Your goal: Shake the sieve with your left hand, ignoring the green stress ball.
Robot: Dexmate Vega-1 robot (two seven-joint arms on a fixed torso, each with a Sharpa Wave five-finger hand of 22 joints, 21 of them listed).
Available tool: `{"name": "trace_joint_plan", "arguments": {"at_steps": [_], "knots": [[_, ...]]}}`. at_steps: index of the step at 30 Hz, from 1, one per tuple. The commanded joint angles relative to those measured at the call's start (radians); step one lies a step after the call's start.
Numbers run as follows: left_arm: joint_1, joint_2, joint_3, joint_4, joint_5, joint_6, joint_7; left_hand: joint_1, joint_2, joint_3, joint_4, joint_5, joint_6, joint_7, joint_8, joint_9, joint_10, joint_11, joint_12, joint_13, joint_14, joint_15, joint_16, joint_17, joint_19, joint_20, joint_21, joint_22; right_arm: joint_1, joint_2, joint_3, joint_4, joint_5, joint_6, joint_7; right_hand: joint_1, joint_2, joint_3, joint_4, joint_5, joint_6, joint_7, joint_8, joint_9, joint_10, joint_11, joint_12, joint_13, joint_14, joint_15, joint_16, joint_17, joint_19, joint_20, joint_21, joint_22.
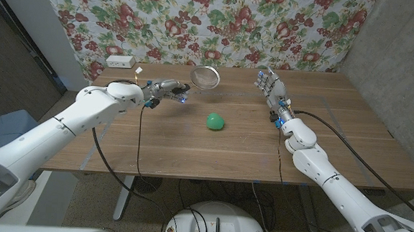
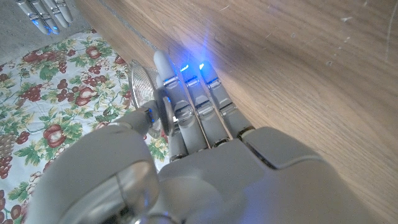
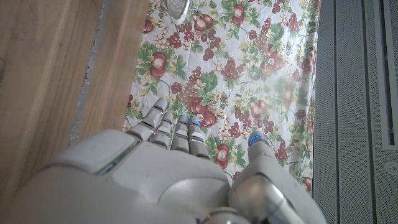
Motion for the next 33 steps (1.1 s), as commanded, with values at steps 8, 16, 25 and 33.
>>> {"name": "trace_joint_plan", "arguments": {"at_steps": [8, 16, 25, 33], "knots": [[0.035, 0.009, 0.003, 0.041, 0.032, -0.213, -0.052, 0.034, 0.037, 0.008, 0.004, 0.000, 0.004, 0.006, 0.007, 0.006, 0.065, -0.059, -0.005, 0.002, 0.010, -0.104, 0.002, 0.002, -0.003, -0.033, 0.005, 0.003, -0.014, -0.004, 0.004, -0.014, 0.000, 0.009, -0.004, -0.008, 0.000, 0.003, -0.004, -0.001, 0.009, 0.005, 0.005, -0.001, 0.006, 0.003, 0.005, 0.000, 0.001, 0.004, 0.005, -0.001, 0.009, 0.000, -0.008, 0.003], [0.067, -0.024, 0.001, 0.131, 0.132, -0.526, -0.090, 0.031, 0.032, 0.007, 0.005, -0.002, 0.001, -0.008, 0.006, 0.006, 0.062, -0.065, -0.007, 0.008, 0.001, -0.105, -0.004, -0.001, -0.017, -0.034, 0.004, 0.003, -0.016, -0.004, 0.004, -0.013, 0.002, 0.013, -0.002, -0.009, 0.000, 0.003, -0.005, -0.001, 0.008, 0.005, 0.005, -0.001, 0.006, 0.004, 0.005, -0.001, 0.001, 0.004, 0.005, -0.003, 0.011, 0.000, -0.013, 0.003], [0.067, -0.057, -0.001, 0.205, 0.171, -0.709, -0.147, 0.028, 0.029, 0.005, 0.008, -0.003, -0.005, -0.023, 0.004, 0.006, 0.050, -0.072, -0.016, 0.007, -0.006, -0.105, -0.005, 0.001, -0.027, -0.026, 0.006, 0.003, -0.014, -0.003, 0.005, -0.008, 0.005, 0.016, 0.005, -0.009, 0.001, 0.003, -0.006, -0.001, 0.009, 0.004, 0.005, -0.001, 0.005, 0.005, 0.005, -0.001, 0.001, 0.005, 0.005, -0.006, 0.013, -0.001, -0.018, 0.003], [0.063, -0.076, -0.006, 0.229, 0.175, -0.775, -0.178, 0.024, 0.025, 0.003, 0.011, -0.001, -0.009, -0.032, 0.003, 0.004, 0.040, -0.076, -0.021, 0.012, -0.019, -0.105, -0.009, 0.002, -0.038, -0.021, 0.006, 0.003, -0.014, -0.003, 0.007, -0.003, 0.011, 0.016, 0.011, -0.010, 0.001, 0.004, -0.006, -0.001, 0.009, 0.003, 0.005, -0.001, 0.006, 0.003, 0.005, -0.001, 0.001, 0.004, 0.006, -0.008, 0.015, -0.001, -0.022, 0.003]]}}
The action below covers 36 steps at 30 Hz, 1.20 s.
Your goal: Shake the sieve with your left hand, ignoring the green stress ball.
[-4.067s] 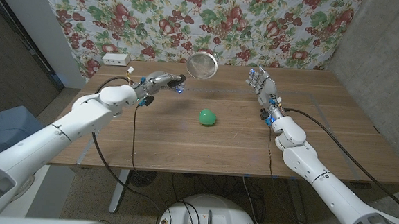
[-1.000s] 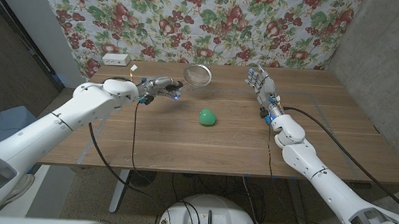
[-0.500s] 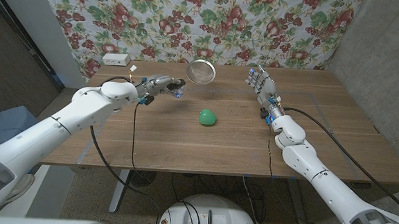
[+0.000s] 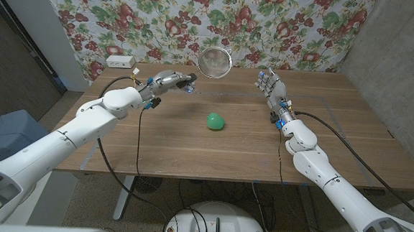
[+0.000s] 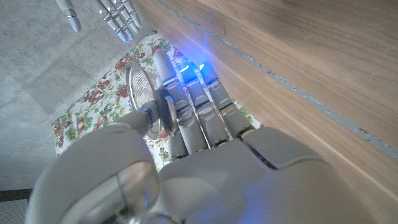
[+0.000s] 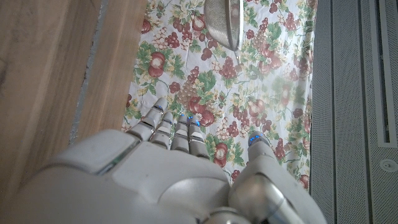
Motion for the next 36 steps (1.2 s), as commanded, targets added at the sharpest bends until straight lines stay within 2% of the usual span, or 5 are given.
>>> {"name": "trace_joint_plan", "arguments": {"at_steps": [1, 16, 24, 32, 36], "knots": [[0.002, -0.032, -0.007, 0.057, 0.028, -0.161, -0.050, 0.021, 0.028, 0.001, 0.008, 0.008, 0.008, -0.016, 0.002, 0.000, 0.046, -0.063, -0.006, 0.005, -0.008, -0.109, -0.004, 0.002, -0.003, -0.026, 0.006, 0.003, 0.000, 0.000, 0.003, 0.008, 0.007, 0.002, 0.008, -0.010, 0.001, 0.004, -0.006, -0.001, 0.009, 0.003, 0.005, -0.001, 0.006, 0.004, 0.005, -0.001, 0.001, 0.004, 0.006, 0.002, 0.012, 0.003, -0.004, 0.001], [-0.004, -0.048, -0.008, 0.057, 0.033, -0.157, -0.056, 0.017, 0.027, -0.001, 0.012, 0.010, 0.006, -0.018, 0.002, -0.001, 0.044, -0.062, -0.010, 0.007, -0.012, -0.110, -0.004, 0.004, -0.007, -0.026, 0.008, 0.002, 0.007, 0.001, 0.006, 0.026, 0.018, 0.003, 0.024, -0.011, 0.001, 0.004, -0.007, -0.001, 0.009, 0.000, 0.005, -0.001, 0.006, 0.003, 0.005, -0.001, 0.001, 0.004, 0.006, -0.001, 0.014, 0.004, -0.011, 0.001], [-0.004, -0.046, -0.009, 0.041, 0.043, -0.120, -0.036, 0.016, 0.028, -0.002, 0.013, 0.011, 0.007, -0.019, 0.002, -0.001, 0.044, -0.065, -0.012, 0.008, -0.012, -0.110, -0.002, 0.006, -0.008, -0.027, 0.010, 0.002, 0.013, 0.005, 0.006, 0.038, 0.022, 0.007, 0.032, -0.012, 0.002, 0.004, -0.007, -0.001, 0.009, -0.001, 0.005, -0.001, 0.005, 0.002, 0.005, -0.001, 0.001, 0.004, 0.006, -0.003, 0.016, 0.005, -0.014, 0.002], [0.011, -0.018, -0.019, -0.059, 0.035, 0.092, 0.049, 0.016, 0.031, -0.002, 0.013, 0.013, 0.009, -0.017, 0.004, 0.000, 0.055, -0.065, -0.011, 0.007, -0.010, -0.111, -0.001, 0.006, -0.004, -0.033, 0.014, 0.001, 0.015, 0.006, 0.008, 0.043, 0.023, 0.009, 0.032, -0.012, 0.002, 0.005, -0.008, -0.001, 0.009, -0.002, 0.005, -0.001, 0.006, 0.003, 0.006, -0.001, 0.000, 0.003, 0.006, -0.004, 0.016, 0.005, -0.018, 0.002], [0.000, -0.001, -0.014, -0.111, 0.020, 0.240, 0.082, 0.016, 0.032, -0.001, 0.012, 0.013, 0.013, -0.011, 0.006, -0.001, 0.063, -0.062, -0.010, 0.006, -0.007, -0.112, 0.001, 0.006, -0.001, -0.033, 0.016, 0.001, 0.015, 0.007, 0.008, 0.045, 0.024, 0.008, 0.031, -0.012, 0.002, 0.005, -0.008, -0.001, 0.009, -0.002, 0.005, -0.001, 0.006, 0.003, 0.005, -0.001, 0.001, 0.003, 0.007, -0.005, 0.017, 0.005, -0.019, 0.002]]}}
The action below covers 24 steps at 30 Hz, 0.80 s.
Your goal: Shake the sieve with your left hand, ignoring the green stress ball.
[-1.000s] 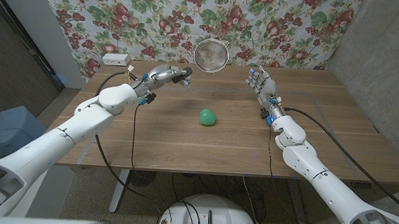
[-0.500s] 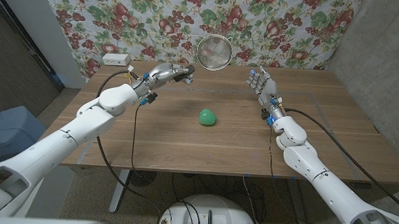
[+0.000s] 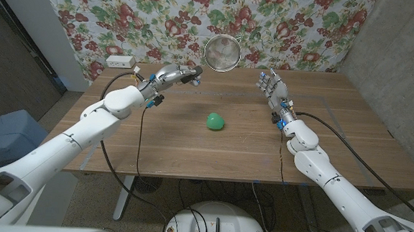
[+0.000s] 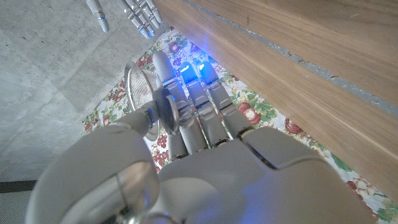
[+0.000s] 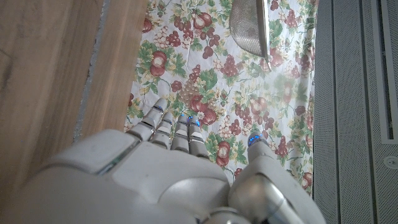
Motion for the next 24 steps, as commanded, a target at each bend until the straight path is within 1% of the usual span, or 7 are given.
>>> {"name": "trace_joint_plan", "arguments": {"at_steps": [1, 2, 6, 11, 13, 18, 24], "knots": [[-0.006, 0.033, -0.001, -0.123, -0.028, 0.310, 0.087, 0.021, 0.028, 0.004, 0.006, 0.005, 0.019, -0.005, 0.007, 0.003, 0.067, -0.058, -0.002, 0.001, 0.004, -0.115, 0.001, 0.004, 0.003, -0.037, 0.009, 0.001, 0.004, 0.004, 0.002, 0.011, 0.004, 0.000, 0.002, -0.006, -0.005, 0.001, -0.004, -0.001, 0.007, 0.001, 0.005, -0.001, 0.006, 0.002, 0.005, 0.003, 0.001, 0.003, 0.007, -0.001, 0.010, -0.002, -0.004, 0.002], [-0.013, 0.035, 0.001, -0.129, -0.041, 0.345, 0.084, 0.021, 0.029, 0.004, 0.005, 0.005, 0.019, -0.004, 0.008, 0.002, 0.069, -0.058, -0.003, 0.000, 0.006, -0.115, 0.002, 0.004, 0.004, -0.037, 0.010, 0.001, 0.005, 0.004, 0.002, 0.011, 0.004, 0.000, 0.002, -0.006, -0.005, 0.001, -0.004, -0.001, 0.006, 0.001, 0.005, -0.001, 0.006, 0.005, 0.006, 0.003, 0.001, 0.003, 0.007, -0.001, 0.010, -0.002, -0.004, 0.002], [-0.046, 0.041, 0.011, -0.144, -0.089, 0.472, 0.070, 0.022, 0.030, 0.005, 0.003, 0.005, 0.023, 0.003, 0.008, -0.001, 0.072, -0.056, -0.005, -0.003, 0.010, -0.116, 0.003, 0.003, 0.009, -0.037, 0.013, 0.001, 0.008, 0.006, 0.001, 0.015, 0.002, 0.001, 0.001, -0.006, -0.004, 0.001, -0.004, -0.001, 0.006, 0.001, 0.005, -0.001, 0.006, 0.003, 0.006, 0.003, 0.000, 0.003, 0.007, -0.002, 0.011, -0.001, -0.006, 0.002], [-0.077, 0.043, 0.015, -0.167, -0.146, 0.630, 0.095, 0.024, 0.032, 0.006, 0.002, 0.004, 0.025, 0.010, 0.008, -0.003, 0.076, -0.051, -0.007, -0.007, 0.017, -0.115, 0.006, 0.003, 0.016, -0.040, 0.017, 0.000, 0.016, 0.010, -0.001, 0.026, 0.004, -0.002, 0.005, -0.006, -0.004, 0.001, -0.004, -0.001, 0.006, 0.001, 0.005, -0.001, 0.006, 0.004, 0.006, 0.003, 0.000, 0.004, 0.007, -0.004, 0.012, -0.002, -0.009, 0.002], [-0.089, 0.044, 0.018, -0.169, -0.163, 0.671, 0.102, 0.024, 0.033, 0.007, 0.001, 0.004, 0.026, 0.014, 0.008, -0.004, 0.075, -0.049, -0.009, -0.008, 0.019, -0.114, 0.006, 0.002, 0.019, -0.040, 0.019, 0.000, 0.019, 0.012, -0.002, 0.030, 0.004, -0.001, 0.006, -0.007, -0.004, 0.001, -0.004, -0.001, 0.006, 0.001, 0.005, -0.001, 0.006, 0.004, 0.005, 0.003, -0.001, 0.003, 0.006, -0.004, 0.012, -0.002, -0.010, 0.002], [-0.112, 0.049, 0.033, -0.164, -0.180, 0.712, 0.101, 0.025, 0.033, 0.010, -0.001, 0.003, 0.025, 0.020, 0.008, -0.006, 0.074, -0.044, -0.013, -0.012, 0.020, -0.112, 0.006, 0.001, 0.023, -0.039, 0.023, 0.000, 0.025, 0.016, -0.003, 0.038, 0.004, -0.002, 0.009, -0.007, -0.004, 0.001, -0.004, -0.001, 0.007, 0.001, 0.005, -0.001, 0.006, 0.002, 0.006, 0.003, 0.000, 0.003, 0.007, -0.005, 0.013, 0.000, -0.013, 0.002], [-0.137, 0.054, 0.052, -0.151, -0.186, 0.728, 0.090, 0.025, 0.034, 0.011, -0.001, 0.002, 0.025, 0.023, 0.007, -0.008, 0.074, -0.043, -0.016, -0.015, 0.021, -0.112, 0.006, 0.000, 0.024, -0.038, 0.024, 0.000, 0.026, 0.017, -0.004, 0.038, 0.001, -0.002, 0.004, -0.008, -0.004, 0.002, -0.005, -0.001, 0.007, 0.001, 0.005, -0.001, 0.004, 0.002, 0.005, 0.003, -0.001, 0.003, 0.007, -0.006, 0.014, 0.000, -0.016, 0.002]]}}
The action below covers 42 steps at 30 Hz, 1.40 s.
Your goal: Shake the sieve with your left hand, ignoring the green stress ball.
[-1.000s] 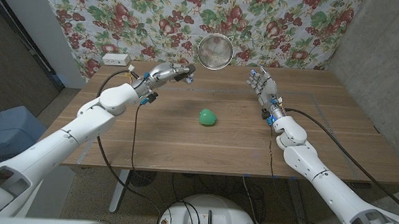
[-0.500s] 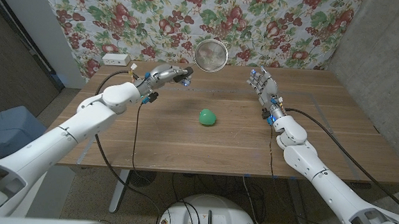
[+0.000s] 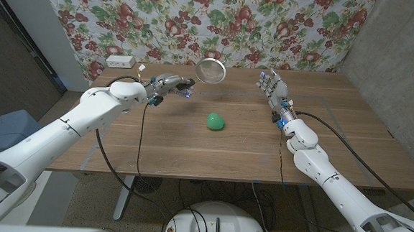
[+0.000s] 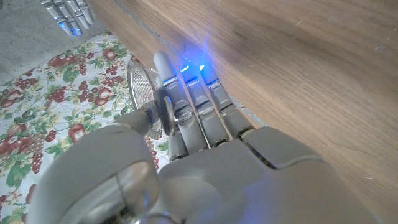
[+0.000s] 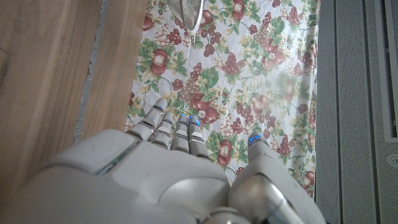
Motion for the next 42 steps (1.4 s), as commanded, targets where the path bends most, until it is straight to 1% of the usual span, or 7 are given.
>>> {"name": "trace_joint_plan", "arguments": {"at_steps": [1, 15, 22, 27, 33, 37, 42], "knots": [[-0.055, 0.011, 0.031, 0.001, -0.046, 0.124, -0.003, 0.028, 0.031, 0.009, 0.001, 0.002, 0.008, 0.007, 0.003, 0.001, 0.062, -0.051, -0.002, -0.001, 0.008, -0.106, 0.006, 0.003, 0.010, -0.030, 0.011, 0.000, 0.008, 0.006, -0.002, 0.010, -0.002, -0.003, -0.002, 0.005, 0.010, 0.002, -0.005, -0.001, 0.005, 0.003, 0.005, -0.001, 0.005, 0.003, 0.005, 0.003, -0.001, 0.004, 0.007, 0.002, 0.006, 0.000, -0.006, 0.002], [-0.051, 0.017, 0.037, 0.027, -0.047, 0.050, -0.025, 0.027, 0.032, 0.012, 0.001, -0.001, 0.008, 0.010, 0.004, 0.001, 0.061, -0.054, -0.007, -0.003, 0.009, -0.106, 0.005, 0.001, 0.007, -0.031, 0.014, -0.001, 0.005, 0.008, -0.003, 0.007, -0.004, -0.002, -0.009, 0.005, 0.010, 0.003, -0.005, -0.001, 0.006, 0.003, 0.005, -0.001, 0.006, 0.004, 0.006, 0.003, -0.001, 0.003, 0.007, -0.001, 0.009, 0.001, -0.014, 0.002], [-0.004, 0.015, 0.024, 0.056, -0.003, -0.143, -0.036, 0.026, 0.031, 0.012, 0.002, -0.002, 0.005, 0.007, 0.004, 0.002, 0.062, -0.053, -0.007, -0.002, 0.008, -0.105, 0.003, 0.000, 0.001, -0.035, 0.014, -0.001, 0.005, 0.008, -0.004, 0.006, -0.005, -0.003, -0.009, 0.004, 0.010, 0.003, -0.006, -0.001, 0.006, 0.003, 0.005, -0.001, 0.006, 0.004, 0.006, 0.003, -0.001, 0.006, 0.008, -0.003, 0.010, 0.001, -0.019, 0.002], [0.016, -0.001, 0.029, 0.133, 0.075, -0.397, -0.086, 0.026, 0.030, 0.013, 0.002, -0.003, 0.006, 0.002, 0.005, 0.002, 0.063, -0.056, -0.007, 0.000, 0.008, -0.106, 0.003, -0.001, -0.004, -0.036, 0.014, -0.001, 0.004, 0.009, -0.004, 0.006, -0.003, -0.003, -0.007, 0.003, 0.010, 0.003, -0.006, -0.001, 0.006, 0.002, 0.005, -0.001, 0.006, 0.004, 0.006, 0.003, -0.001, 0.004, 0.008, -0.004, 0.012, 0.001, -0.021, 0.003], [0.024, -0.026, 0.023, 0.193, 0.127, -0.589, -0.122, 0.022, 0.025, 0.011, 0.004, -0.004, 0.000, -0.015, 0.003, 0.001, 0.058, -0.058, -0.008, 0.005, 0.002, -0.105, -0.001, -0.003, -0.015, -0.033, 0.012, -0.001, 0.002, 0.008, -0.004, 0.002, -0.005, -0.003, -0.010, 0.003, 0.010, 0.003, -0.006, -0.001, 0.006, 0.003, 0.005, -0.001, 0.006, 0.002, 0.006, 0.003, -0.001, 0.003, 0.008, -0.004, 0.013, 0.001, -0.023, 0.003], [0.029, -0.039, 0.016, 0.217, 0.141, -0.667, -0.139, 0.020, 0.022, 0.009, 0.005, -0.004, -0.002, -0.023, 0.001, -0.001, 0.052, -0.061, -0.009, 0.009, -0.003, -0.106, -0.004, -0.004, -0.020, -0.028, 0.012, -0.001, 0.001, 0.008, -0.004, 0.000, -0.006, -0.002, -0.012, 0.002, 0.010, 0.004, -0.006, -0.001, 0.006, 0.003, 0.005, -0.001, 0.005, 0.003, 0.005, 0.003, -0.001, 0.003, 0.008, -0.005, 0.013, 0.001, -0.025, 0.003], [0.032, -0.047, 0.007, 0.224, 0.144, -0.697, -0.150, 0.017, 0.019, 0.007, 0.007, -0.003, -0.007, -0.034, -0.001, 0.000, 0.047, -0.066, -0.011, 0.013, -0.007, -0.106, -0.004, -0.002, -0.023, -0.025, 0.013, -0.001, 0.003, 0.008, -0.005, 0.001, -0.007, -0.003, -0.011, 0.002, 0.010, 0.004, -0.006, -0.001, 0.006, 0.003, 0.004, -0.001, 0.006, 0.003, 0.006, 0.003, -0.002, 0.004, 0.008, -0.006, 0.015, 0.001, -0.028, 0.003]]}}
